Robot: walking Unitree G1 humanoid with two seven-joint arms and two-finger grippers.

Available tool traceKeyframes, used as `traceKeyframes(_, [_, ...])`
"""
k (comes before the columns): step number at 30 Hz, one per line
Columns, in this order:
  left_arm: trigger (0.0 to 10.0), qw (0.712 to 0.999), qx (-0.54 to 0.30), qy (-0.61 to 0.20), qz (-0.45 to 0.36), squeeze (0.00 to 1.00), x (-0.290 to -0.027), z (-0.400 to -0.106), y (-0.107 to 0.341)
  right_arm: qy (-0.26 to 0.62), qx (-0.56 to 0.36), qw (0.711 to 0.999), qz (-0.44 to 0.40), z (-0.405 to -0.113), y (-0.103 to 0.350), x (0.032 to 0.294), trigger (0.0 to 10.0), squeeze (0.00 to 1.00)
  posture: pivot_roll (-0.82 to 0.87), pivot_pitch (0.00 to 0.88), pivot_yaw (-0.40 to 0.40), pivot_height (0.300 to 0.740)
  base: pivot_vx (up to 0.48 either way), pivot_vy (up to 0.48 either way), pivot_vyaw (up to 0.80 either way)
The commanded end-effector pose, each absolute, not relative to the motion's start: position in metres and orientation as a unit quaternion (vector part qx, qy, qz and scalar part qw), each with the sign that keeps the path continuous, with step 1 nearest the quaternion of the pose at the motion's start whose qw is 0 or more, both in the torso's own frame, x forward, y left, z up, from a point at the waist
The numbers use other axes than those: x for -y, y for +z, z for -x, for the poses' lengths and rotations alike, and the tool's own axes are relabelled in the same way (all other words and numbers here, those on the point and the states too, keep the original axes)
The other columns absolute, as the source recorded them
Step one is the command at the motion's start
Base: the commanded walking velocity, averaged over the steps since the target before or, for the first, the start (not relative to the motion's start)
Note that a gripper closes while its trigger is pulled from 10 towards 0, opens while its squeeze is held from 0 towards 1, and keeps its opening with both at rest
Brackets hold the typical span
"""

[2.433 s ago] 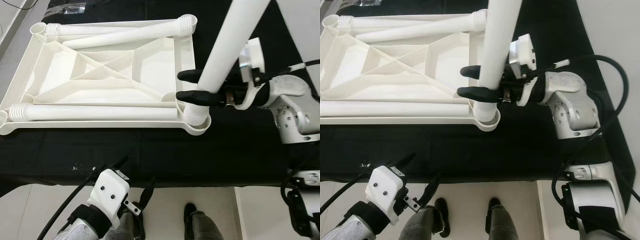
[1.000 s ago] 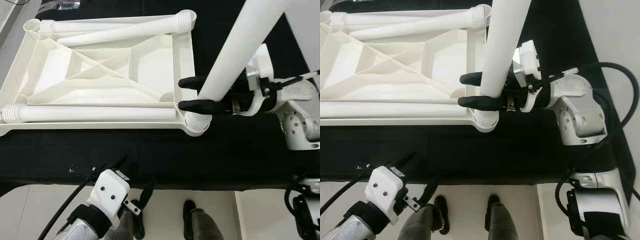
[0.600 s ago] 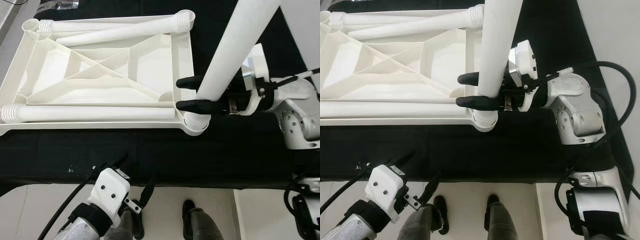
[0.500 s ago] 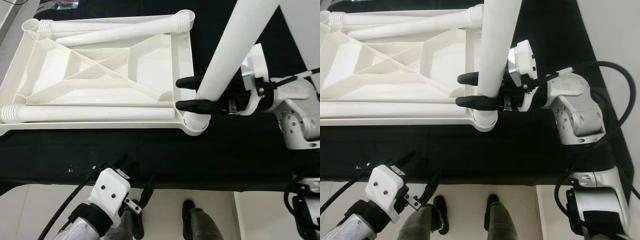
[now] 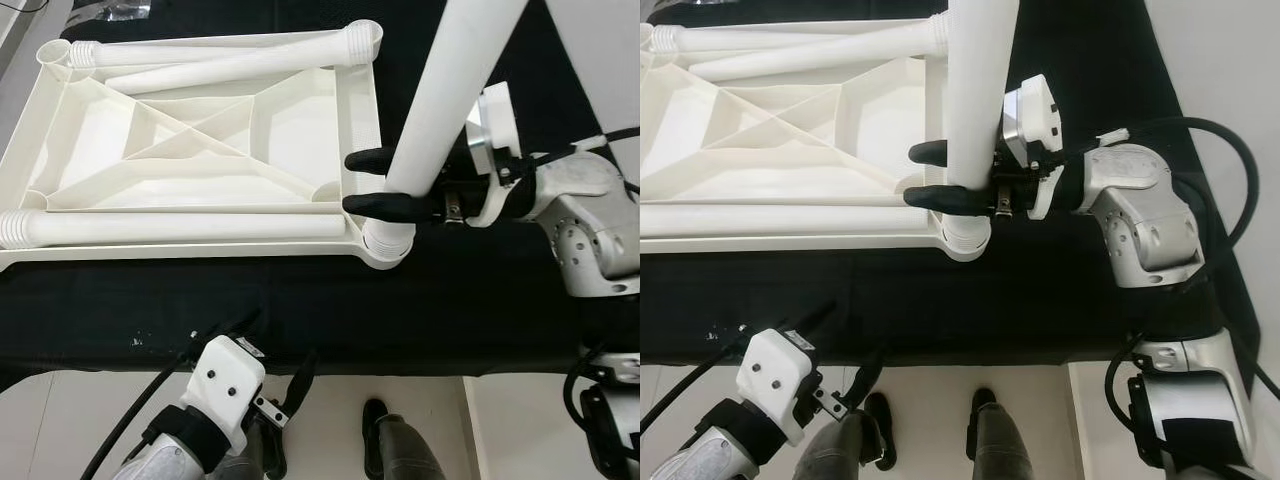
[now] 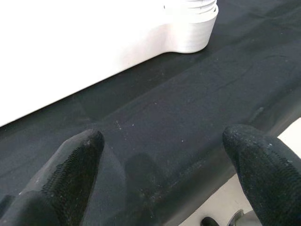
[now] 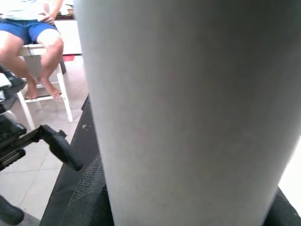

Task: Building children table

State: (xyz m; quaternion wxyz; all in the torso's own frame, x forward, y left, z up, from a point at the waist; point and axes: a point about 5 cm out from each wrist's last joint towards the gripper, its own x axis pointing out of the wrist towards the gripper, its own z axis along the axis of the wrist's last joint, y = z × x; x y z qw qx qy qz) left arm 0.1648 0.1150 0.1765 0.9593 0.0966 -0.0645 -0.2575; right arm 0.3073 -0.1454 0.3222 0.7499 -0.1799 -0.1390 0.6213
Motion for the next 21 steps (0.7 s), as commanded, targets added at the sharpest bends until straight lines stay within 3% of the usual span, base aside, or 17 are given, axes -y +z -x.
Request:
traceKeyframes(1, [10.0, 0.961, 0.049, -0.255, -0.097, 0.00, -0.115, -0.163, 0.169, 0.613, 0.077, 0.768, 0.169, -0.314, 0.296, 0.147, 10.0, 0.00, 0.04, 0.438, 0.001, 0.740, 0.000, 0.000, 0.00])
traceKeyframes(8, [10.0, 0.961, 0.047, -0.256, -0.098, 0.00, -0.116, -0.162, 0.168, 0.572, 0.074, 0.802, 0.153, -0.314, 0.289, 0.151, 10.0, 0.00, 0.04, 0.431, 0.005, 0.740, 0.000, 0.000, 0.00])
traceKeyframes(12, [10.0, 0.960, 0.047, -0.256, -0.098, 0.00, -0.116, -0.163, 0.168, 0.566, 0.072, 0.808, 0.151, -0.313, 0.288, 0.151, 10.0, 0.00, 0.04, 0.432, 0.009, 0.740, 0.000, 0.000, 0.00])
traceKeyframes(15, [10.0, 0.960, 0.047, -0.258, -0.098, 0.00, -0.116, -0.163, 0.168, 0.525, 0.072, 0.836, 0.138, -0.314, 0.283, 0.149, 10.0, 0.00, 0.03, 0.432, 0.007, 0.740, 0.000, 0.000, 0.00])
traceKeyframes(21, [10.0, 0.960, 0.048, -0.256, -0.099, 0.00, -0.116, -0.164, 0.168, 0.480, 0.062, 0.865, 0.130, -0.304, 0.276, 0.144, 10.0, 0.00, 0.03, 0.432, 0.008, 0.740, 0.000, 0.000, 0.00])
